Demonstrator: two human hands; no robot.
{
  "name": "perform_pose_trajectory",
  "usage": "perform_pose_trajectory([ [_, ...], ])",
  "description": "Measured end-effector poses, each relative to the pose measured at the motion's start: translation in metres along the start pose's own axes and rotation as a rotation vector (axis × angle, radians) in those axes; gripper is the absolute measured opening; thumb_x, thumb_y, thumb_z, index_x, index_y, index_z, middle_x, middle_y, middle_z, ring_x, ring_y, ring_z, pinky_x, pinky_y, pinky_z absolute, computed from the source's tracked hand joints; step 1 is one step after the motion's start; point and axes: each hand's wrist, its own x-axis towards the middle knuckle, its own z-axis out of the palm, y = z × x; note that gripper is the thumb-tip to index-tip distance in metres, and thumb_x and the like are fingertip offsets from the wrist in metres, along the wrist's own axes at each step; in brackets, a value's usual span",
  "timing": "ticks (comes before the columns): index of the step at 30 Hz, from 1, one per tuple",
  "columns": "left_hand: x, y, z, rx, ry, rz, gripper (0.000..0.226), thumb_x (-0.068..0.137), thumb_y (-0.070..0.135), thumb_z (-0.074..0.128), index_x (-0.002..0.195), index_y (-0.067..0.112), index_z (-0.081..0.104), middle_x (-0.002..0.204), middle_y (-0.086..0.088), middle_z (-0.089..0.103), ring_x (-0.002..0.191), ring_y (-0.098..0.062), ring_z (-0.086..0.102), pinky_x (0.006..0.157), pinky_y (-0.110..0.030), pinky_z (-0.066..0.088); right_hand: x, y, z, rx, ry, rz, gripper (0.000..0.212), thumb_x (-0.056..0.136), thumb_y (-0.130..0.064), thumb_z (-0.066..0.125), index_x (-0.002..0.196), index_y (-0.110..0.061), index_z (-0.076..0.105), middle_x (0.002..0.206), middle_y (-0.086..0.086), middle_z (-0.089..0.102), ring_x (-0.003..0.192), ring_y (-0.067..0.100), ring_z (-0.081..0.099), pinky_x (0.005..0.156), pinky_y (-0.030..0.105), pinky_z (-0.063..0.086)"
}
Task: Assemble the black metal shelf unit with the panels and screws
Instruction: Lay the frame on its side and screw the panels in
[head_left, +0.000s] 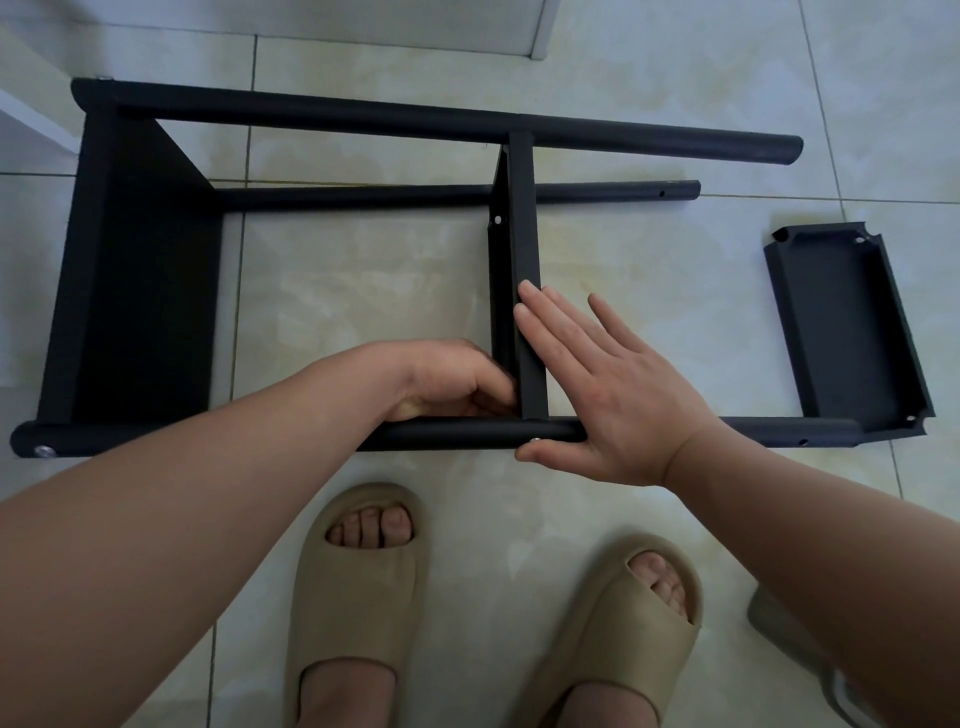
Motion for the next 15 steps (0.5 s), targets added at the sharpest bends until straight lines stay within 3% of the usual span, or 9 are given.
perform_pose_trajectory([
  [10,0.0,-0.0007,-0.0006,0.009,0.031,0.018,0.028,0.089,-0.009,0.053,0.115,-0.016,0.062,0.083,-0.018,0.068,0.068,-0.02,0.07,0.063,-0.023,0.057,-0.0003,-0.0007,-0.0002,0.008,-0.007,0.003,0.107,0.088,-0.08,0.036,0.161,-0.005,0.012,0.17,0.008,0.003,0.157,0.022,0.004,0.126,0.051,0.014],
  [15,-0.0026,0.0008,0.0017,-0.039,-0.025,-0.01,0.02,0.092,-0.003,0.051,0.098,-0.001,0.07,0.076,-0.01,0.073,0.065,-0.016,0.071,0.056,-0.02,0.053,-0.0005,-0.0006,0.0008,0.006,-0.002,0.001,0.107,0.088,-0.08,0.036,0.161,-0.005,0.013,0.17,0.009,0.003,0.157,0.023,0.004,0.126,0.051,0.015],
])
